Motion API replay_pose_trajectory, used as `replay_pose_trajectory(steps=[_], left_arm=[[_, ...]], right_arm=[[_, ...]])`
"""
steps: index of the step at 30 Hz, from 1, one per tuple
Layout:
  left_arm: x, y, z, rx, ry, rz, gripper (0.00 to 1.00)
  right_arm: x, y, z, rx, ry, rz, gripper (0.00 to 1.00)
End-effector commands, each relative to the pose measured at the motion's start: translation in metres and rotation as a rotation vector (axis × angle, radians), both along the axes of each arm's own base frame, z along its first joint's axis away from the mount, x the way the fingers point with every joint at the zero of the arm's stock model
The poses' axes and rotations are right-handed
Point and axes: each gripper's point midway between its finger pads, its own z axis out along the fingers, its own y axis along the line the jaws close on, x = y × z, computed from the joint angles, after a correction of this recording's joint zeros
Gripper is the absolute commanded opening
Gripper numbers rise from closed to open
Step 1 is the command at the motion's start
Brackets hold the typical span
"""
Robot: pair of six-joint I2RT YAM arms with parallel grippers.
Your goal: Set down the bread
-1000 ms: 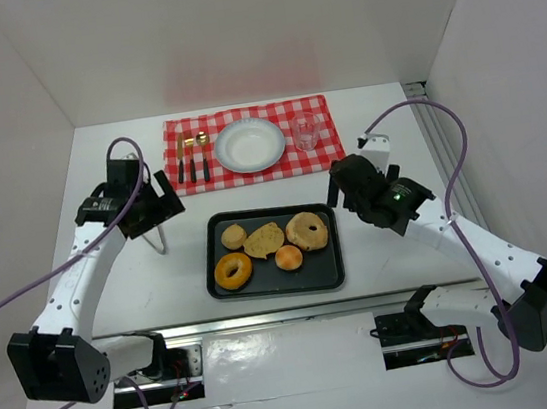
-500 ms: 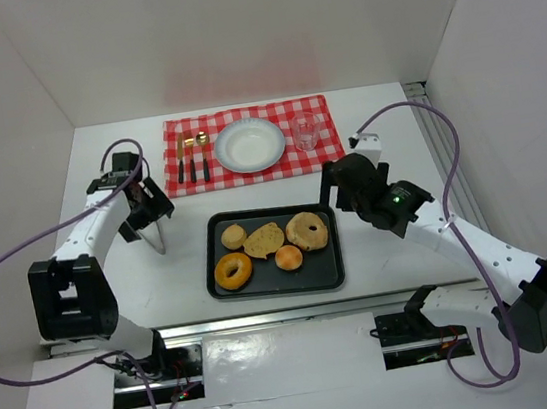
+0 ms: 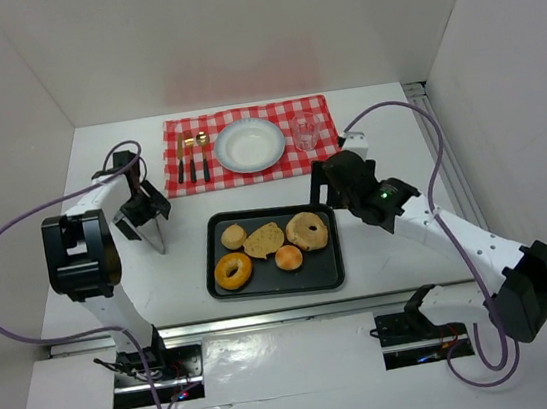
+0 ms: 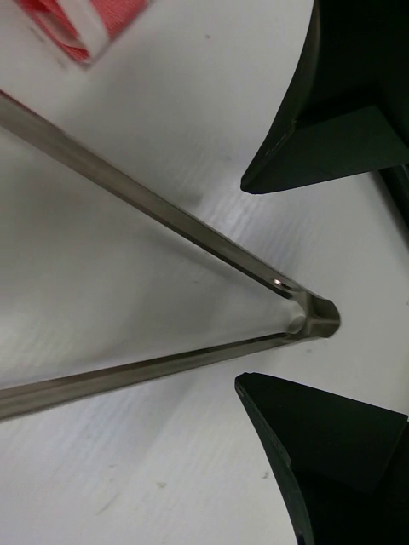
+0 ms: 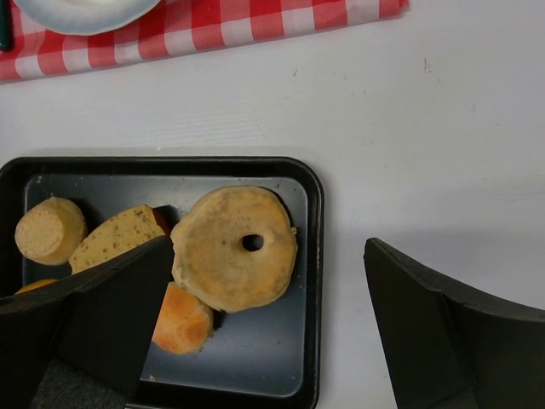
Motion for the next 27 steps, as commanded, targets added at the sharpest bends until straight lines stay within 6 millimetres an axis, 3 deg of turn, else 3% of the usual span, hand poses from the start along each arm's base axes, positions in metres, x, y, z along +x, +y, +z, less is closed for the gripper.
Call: replay_pose_trajectory(steps=[1, 7, 9, 14, 17, 18, 21, 24, 25, 26, 27], left_arm=[[0.02, 0.016, -0.004, 0.013, -0.015, 0.059, 1.0], [0.047, 0.037, -0.02, 0.038, -0.03, 0.09, 1.0], [0.055, 0.04, -0.016, 0.023, -0.05, 0.098, 1.0], [0.071, 0.042, -0.015, 0.054, -0.111, 0.055, 0.91], [0.076, 0.041, -0.019, 0.052, -0.127, 0.03, 0.72], [0.073, 0.041, -0.022, 0.051, -0.118, 0.029, 0.59], [0.072, 0.045, -0.008, 0.097, -0.143, 0.036, 0.43], [0.076, 0.045, 0.03, 0.125, -0.231, 0.038, 0.3], [0.073, 0.045, 0.039, 0.131, -0.248, 0.029, 0.28], [0.078, 0.04, 0.066, 0.138, -0.321, 0.021, 0.26], [0.074, 0.04, 0.074, 0.145, -0.335, 0.008, 0.24]], right_arm=[[0.011, 0.008, 0.001, 0.015, -0.032, 0.017, 1.0], [0.018, 0.006, -0.007, -0.003, -0.018, 0.016, 1.0], [0.02, 0.006, -0.006, -0.01, -0.019, 0.022, 1.0], [0.02, 0.005, -0.007, -0.007, -0.021, 0.027, 1.0], [0.022, 0.0, -0.007, 0.0, -0.017, 0.017, 1.0], [0.022, 0.002, -0.007, 0.005, -0.013, 0.025, 1.0], [0.022, 0.002, -0.007, 0.005, -0.013, 0.025, 1.0], [0.021, 0.004, -0.008, 0.01, -0.01, 0.032, 1.0], [0.021, 0.004, -0.008, 0.01, -0.01, 0.032, 1.0], [0.021, 0.004, -0.007, 0.018, -0.009, 0.027, 1.0], [0.021, 0.004, -0.004, 0.023, -0.017, 0.027, 1.0]])
